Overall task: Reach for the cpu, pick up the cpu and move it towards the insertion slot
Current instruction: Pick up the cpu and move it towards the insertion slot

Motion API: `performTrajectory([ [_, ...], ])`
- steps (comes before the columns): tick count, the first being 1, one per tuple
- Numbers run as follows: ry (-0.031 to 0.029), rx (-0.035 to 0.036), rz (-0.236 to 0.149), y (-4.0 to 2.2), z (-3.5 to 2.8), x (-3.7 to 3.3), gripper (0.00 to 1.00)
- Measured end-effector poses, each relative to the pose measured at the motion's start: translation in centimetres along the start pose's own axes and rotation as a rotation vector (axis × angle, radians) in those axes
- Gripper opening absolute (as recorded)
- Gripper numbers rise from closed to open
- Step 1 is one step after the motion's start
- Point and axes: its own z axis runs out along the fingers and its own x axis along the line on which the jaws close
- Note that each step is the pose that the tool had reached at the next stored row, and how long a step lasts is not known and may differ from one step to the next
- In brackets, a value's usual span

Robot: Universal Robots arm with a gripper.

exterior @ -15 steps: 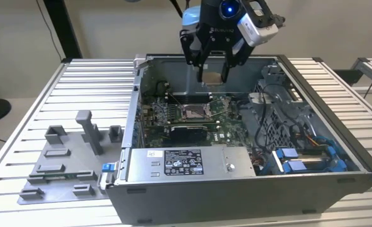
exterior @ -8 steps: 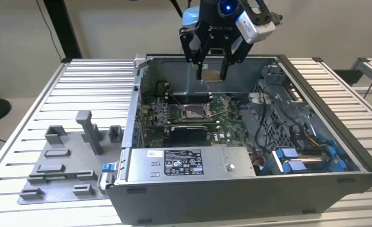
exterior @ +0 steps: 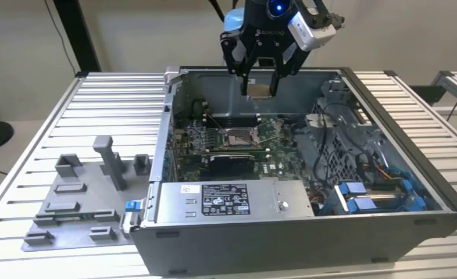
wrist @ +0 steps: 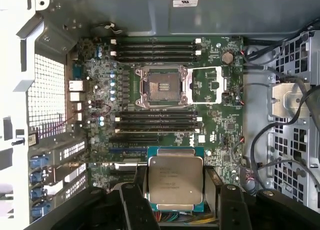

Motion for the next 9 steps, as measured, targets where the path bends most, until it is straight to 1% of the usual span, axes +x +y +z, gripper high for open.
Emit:
performTrajectory([
  [9, -0.0001, -0.0001, 0.0, 1.01, 0.1, -0.01, 0.0],
])
